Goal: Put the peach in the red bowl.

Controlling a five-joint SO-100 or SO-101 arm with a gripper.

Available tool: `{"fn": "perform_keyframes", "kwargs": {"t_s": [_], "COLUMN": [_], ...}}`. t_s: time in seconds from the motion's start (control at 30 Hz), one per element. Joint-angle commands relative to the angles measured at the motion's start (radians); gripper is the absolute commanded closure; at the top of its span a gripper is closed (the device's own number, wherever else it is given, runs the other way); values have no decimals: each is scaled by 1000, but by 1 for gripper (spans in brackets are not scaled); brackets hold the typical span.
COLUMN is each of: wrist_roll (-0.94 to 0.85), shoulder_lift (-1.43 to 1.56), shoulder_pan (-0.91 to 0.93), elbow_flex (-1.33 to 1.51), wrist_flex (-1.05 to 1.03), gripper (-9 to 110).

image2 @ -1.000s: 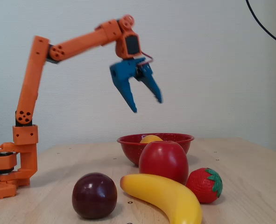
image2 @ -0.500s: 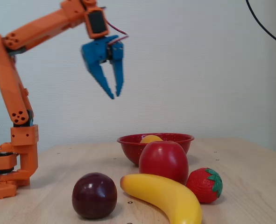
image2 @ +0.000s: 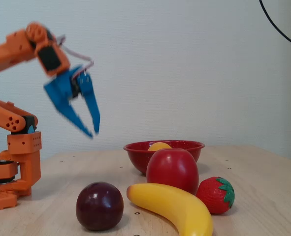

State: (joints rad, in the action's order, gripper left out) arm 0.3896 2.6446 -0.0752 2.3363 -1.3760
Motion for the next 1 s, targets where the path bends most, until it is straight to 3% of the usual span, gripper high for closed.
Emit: {"fn": "perform_keyframes", "kwargs": {"t_s": [0.0, 0.1, 0.4, 0.63, 0.97], "wrist_roll": [-9, -58, -330, -365, -408], "shoulder_lift": [107, 259, 531, 584, 586], "shoulder_pan": [-14, -14, 12, -8, 29], "elbow_flex": [91, 278, 558, 769, 784], "wrist_flex": [141, 285, 430, 627, 505], "gripper": [101, 101, 101, 101, 101]}}
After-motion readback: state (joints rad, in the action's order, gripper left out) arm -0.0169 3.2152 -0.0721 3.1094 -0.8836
